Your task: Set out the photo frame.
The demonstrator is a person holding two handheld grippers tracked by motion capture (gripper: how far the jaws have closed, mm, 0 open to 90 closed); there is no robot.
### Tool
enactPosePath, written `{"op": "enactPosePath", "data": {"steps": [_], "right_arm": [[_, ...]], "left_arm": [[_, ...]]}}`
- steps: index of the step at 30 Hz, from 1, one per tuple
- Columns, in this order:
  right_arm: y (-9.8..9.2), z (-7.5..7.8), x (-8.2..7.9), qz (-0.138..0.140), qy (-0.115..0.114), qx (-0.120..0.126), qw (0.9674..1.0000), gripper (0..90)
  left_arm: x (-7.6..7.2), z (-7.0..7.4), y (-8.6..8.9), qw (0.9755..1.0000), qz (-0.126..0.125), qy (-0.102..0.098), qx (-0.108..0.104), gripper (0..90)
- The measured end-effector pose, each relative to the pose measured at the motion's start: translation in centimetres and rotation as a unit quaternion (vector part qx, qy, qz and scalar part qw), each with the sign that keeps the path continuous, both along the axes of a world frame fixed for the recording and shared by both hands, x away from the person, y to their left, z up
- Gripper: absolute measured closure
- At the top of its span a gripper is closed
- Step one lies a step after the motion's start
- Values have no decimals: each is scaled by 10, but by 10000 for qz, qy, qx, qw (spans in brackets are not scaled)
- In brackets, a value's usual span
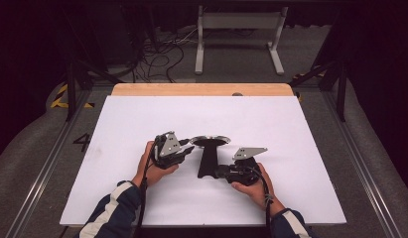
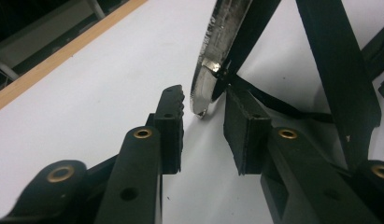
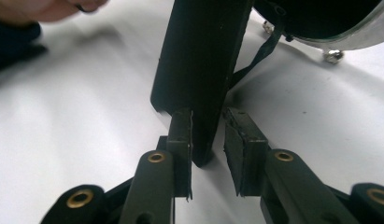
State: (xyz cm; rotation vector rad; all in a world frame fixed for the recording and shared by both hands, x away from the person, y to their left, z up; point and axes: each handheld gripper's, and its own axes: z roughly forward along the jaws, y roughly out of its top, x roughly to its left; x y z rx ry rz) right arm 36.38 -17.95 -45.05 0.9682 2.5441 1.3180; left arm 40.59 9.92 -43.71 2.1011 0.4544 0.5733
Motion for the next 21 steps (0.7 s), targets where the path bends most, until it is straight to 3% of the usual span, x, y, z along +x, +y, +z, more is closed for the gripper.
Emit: {"op": "enactPosePath", "data": {"steps": [8,10,12,16,21], "right_arm": [[-3,11,-10,-122,-432,-329,9985,724],[-4,17,-14,-215,-686,-528,9960,750],[-6,22,-18,-274,-840,-438,9951,785],[0,32,-28,-380,-1320,-157,9904,900],[23,28,-31,-361,-1461,0,9886,900]], "left_arm": [[0,0,-5,9998,-134,-114,-25,627],[0,0,-8,9998,-121,-146,56,610],[1,-2,-11,9998,-87,-131,98,593],[6,-5,-12,10000,-1,-21,30,541],[12,-12,-17,9996,-117,205,136,558]]}}
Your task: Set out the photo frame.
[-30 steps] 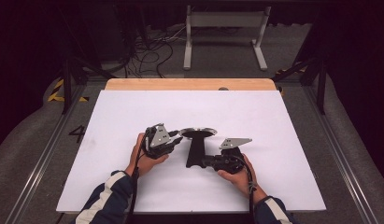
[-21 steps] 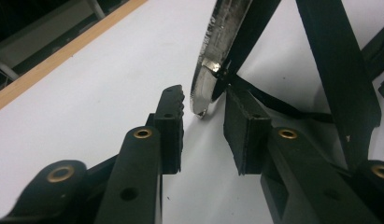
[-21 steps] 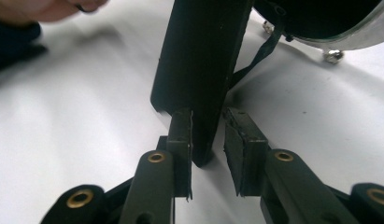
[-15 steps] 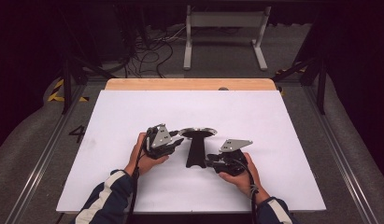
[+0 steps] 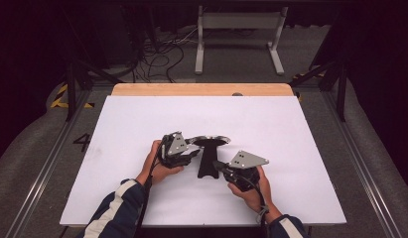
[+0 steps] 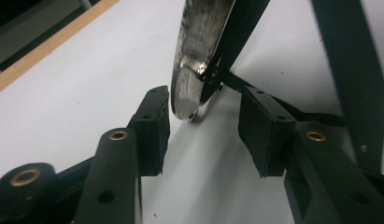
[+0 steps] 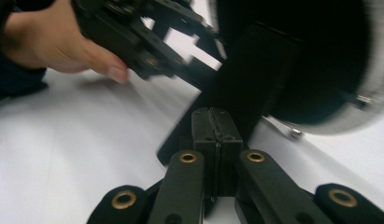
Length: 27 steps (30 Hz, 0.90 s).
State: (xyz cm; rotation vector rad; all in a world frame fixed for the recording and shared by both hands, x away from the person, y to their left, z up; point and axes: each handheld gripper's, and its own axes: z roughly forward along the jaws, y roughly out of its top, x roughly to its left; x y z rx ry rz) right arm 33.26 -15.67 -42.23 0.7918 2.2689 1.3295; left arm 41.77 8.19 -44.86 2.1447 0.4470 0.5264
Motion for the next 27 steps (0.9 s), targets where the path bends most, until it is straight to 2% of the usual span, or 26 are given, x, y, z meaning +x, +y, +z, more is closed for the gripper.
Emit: {"op": "enactPosePath", "data": {"steps": [3,5,9,13,15,17,19,21,24,27], "right_arm": [[19,-6,-1,-25,-17,-14,10000,900],[28,-10,0,-76,-6,-5,10000,900],[45,-21,2,-293,55,-44,9995,896],[56,-29,1,-431,64,-174,9989,895],[66,-33,-2,-475,-38,-384,9981,900],[71,-35,-4,-423,-34,-504,9978,900],[72,-37,-5,-459,-19,-646,9969,900],[70,-36,-4,-481,55,-656,9967,900],[64,-34,-7,-457,92,-824,9955,900],[56,-34,-5,-530,217,-710,9958,900]], "left_arm": [[3,-2,-3,9998,29,173,-90,571],[3,-1,-3,9998,90,146,-71,598],[6,-2,1,9995,121,194,-199,700],[6,-2,2,9996,138,171,-193,733],[6,-1,4,9996,98,184,-183,737],[5,-1,4,9997,94,157,-137,740],[4,0,4,9999,51,131,-81,746],[3,1,5,9999,-71,101,-14,760],[-2,2,4,9998,-170,-18,113,790],[-4,3,4,9996,-193,-79,167,806]]}}
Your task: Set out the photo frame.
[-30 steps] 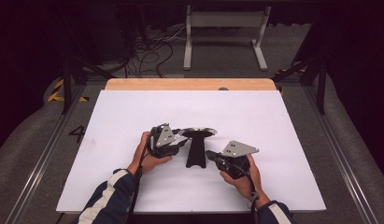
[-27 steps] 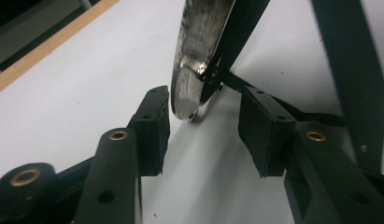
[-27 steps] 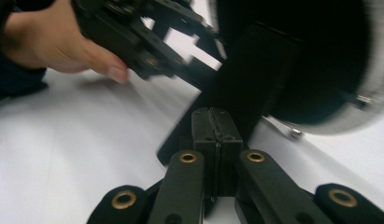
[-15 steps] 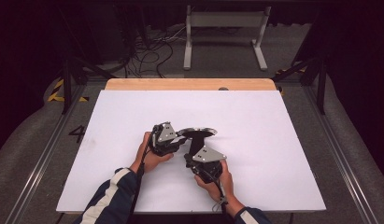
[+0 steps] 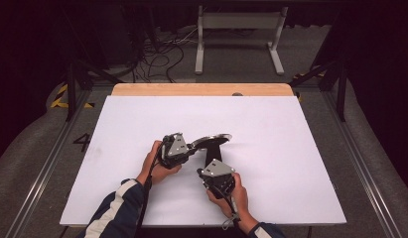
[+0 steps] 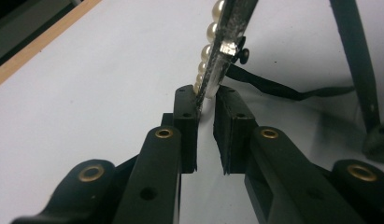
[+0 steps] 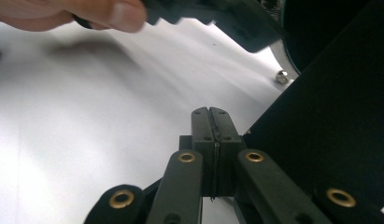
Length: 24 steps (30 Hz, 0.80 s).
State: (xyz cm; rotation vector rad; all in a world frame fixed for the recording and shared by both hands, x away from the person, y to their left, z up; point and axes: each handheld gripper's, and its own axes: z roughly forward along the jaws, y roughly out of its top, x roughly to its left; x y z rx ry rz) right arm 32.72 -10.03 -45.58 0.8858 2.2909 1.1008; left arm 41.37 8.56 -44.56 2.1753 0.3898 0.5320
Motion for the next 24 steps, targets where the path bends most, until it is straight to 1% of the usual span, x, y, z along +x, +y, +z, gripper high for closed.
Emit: {"op": "enactPosePath", "data": {"steps": [1,3,5,7,9,14,17,20,21,23,24], "right_arm": [[-1,1,0,1,-35,-89,10000,900],[-3,1,0,13,-14,-104,9999,900],[-5,1,1,57,22,-133,9999,900],[-9,1,2,75,63,-114,9999,900],[-11,1,2,56,90,-97,9999,900],[-18,2,4,19,194,-24,9998,900],[-22,3,5,10,218,42,9998,900],[-24,3,6,48,252,134,9996,900],[-24,3,6,51,251,144,9996,900],[-24,3,6,39,241,165,9996,900],[-24,3,6,55,237,210,9995,900]], "left_arm": [[-1,0,0,10000,-1,39,-21,809],[-2,0,0,10000,-34,1,15,811],[-3,1,1,10000,-47,12,31,812],[-4,0,1,10000,-54,38,24,812],[-5,1,0,10000,-61,7,50,811],[-6,1,-1,10000,-47,32,53,810],[-6,0,-2,9999,0,80,-101,805],[-6,0,-3,9995,45,116,-285,716],[-6,-1,-4,9991,60,161,-376,689],[-5,-2,-6,9987,86,232,-448,661],[-5,-3,-8,9987,86,246,-449,657]]}}
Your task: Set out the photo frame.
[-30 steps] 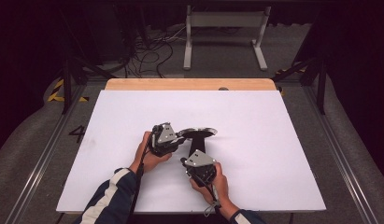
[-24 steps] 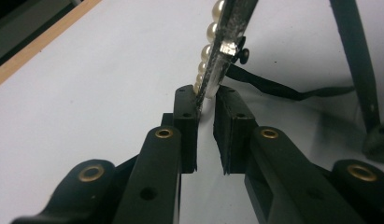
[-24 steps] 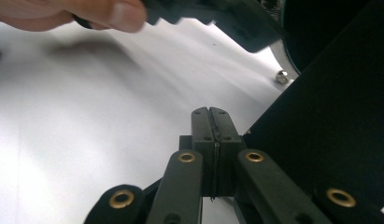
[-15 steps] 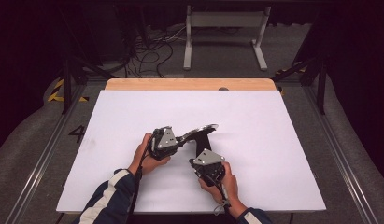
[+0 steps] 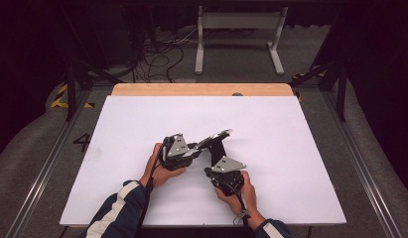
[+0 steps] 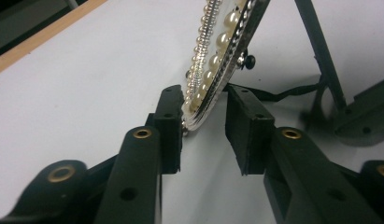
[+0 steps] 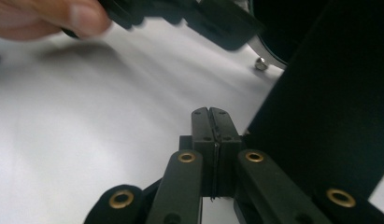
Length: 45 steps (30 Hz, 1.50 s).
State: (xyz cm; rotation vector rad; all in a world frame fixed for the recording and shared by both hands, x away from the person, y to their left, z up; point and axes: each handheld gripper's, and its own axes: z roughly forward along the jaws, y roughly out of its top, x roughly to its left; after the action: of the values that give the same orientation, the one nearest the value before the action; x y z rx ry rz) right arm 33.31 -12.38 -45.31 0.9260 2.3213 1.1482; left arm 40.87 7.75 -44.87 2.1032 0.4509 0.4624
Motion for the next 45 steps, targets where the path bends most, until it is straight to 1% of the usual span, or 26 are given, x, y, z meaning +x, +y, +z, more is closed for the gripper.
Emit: {"op": "enactPosePath", "data": {"steps": [2,4,6,7,9,12,13,14,15,18,25,28,32,35,37,40,42,45], "right_arm": [[2,0,-1,46,-27,7,10000,900],[2,0,-2,65,-38,18,10000,900],[2,0,-2,55,-43,10,10000,900],[1,0,-1,33,-23,24,10000,900],[0,0,0,-3,-28,28,10000,900],[-2,1,1,-37,-36,27,10000,900],[-3,0,1,-51,-3,103,9999,900],[-3,0,1,-62,3,114,9999,900],[-2,0,1,-53,-10,71,10000,900],[-2,0,1,-37,-6,60,10000,900],[-3,0,1,-34,25,41,10000,900],[-5,0,2,-60,40,34,10000,900],[-7,0,3,-64,80,59,9999,900],[-11,0,5,-91,96,52,9999,900],[-13,0,6,-110,121,71,9998,900],[-16,0,8,-131,131,32,9998,900],[-18,1,9,-140,136,53,9998,900],[-22,1,11,-120,156,66,9998,900]], "left_arm": [[0,-1,-3,10000,23,20,-23,658],[0,-2,-4,10000,71,-29,2,669],[0,-2,-3,9999,99,-56,16,732],[1,-1,0,9999,116,-26,-29,760],[1,-1,0,10000,90,-32,-25,771],[1,-1,1,9999,83,-38,-47,773],[1,-1,1,10000,68,-47,-30,775],[1,-1,2,10000,59,-57,-21,777],[1,-1,2,10000,57,-61,-12,778],[-1,0,1,9998,51,-149,113,784],[-5,1,1,9994,36,-244,256,788],[-6,1,2,9993,-50,-249,268,786],[-8,1,2,9991,-82,-281,308,787],[-11,2,1,9987,-98,-314,392,786],[-12,2,0,9985,-117,-343,420,786],[-14,3,0,9982,-162,-368,438,787],[-15,4,0,9977,-201,-423,489,789],[-16,4,-1,9975,-229,-434,502,790]]}}
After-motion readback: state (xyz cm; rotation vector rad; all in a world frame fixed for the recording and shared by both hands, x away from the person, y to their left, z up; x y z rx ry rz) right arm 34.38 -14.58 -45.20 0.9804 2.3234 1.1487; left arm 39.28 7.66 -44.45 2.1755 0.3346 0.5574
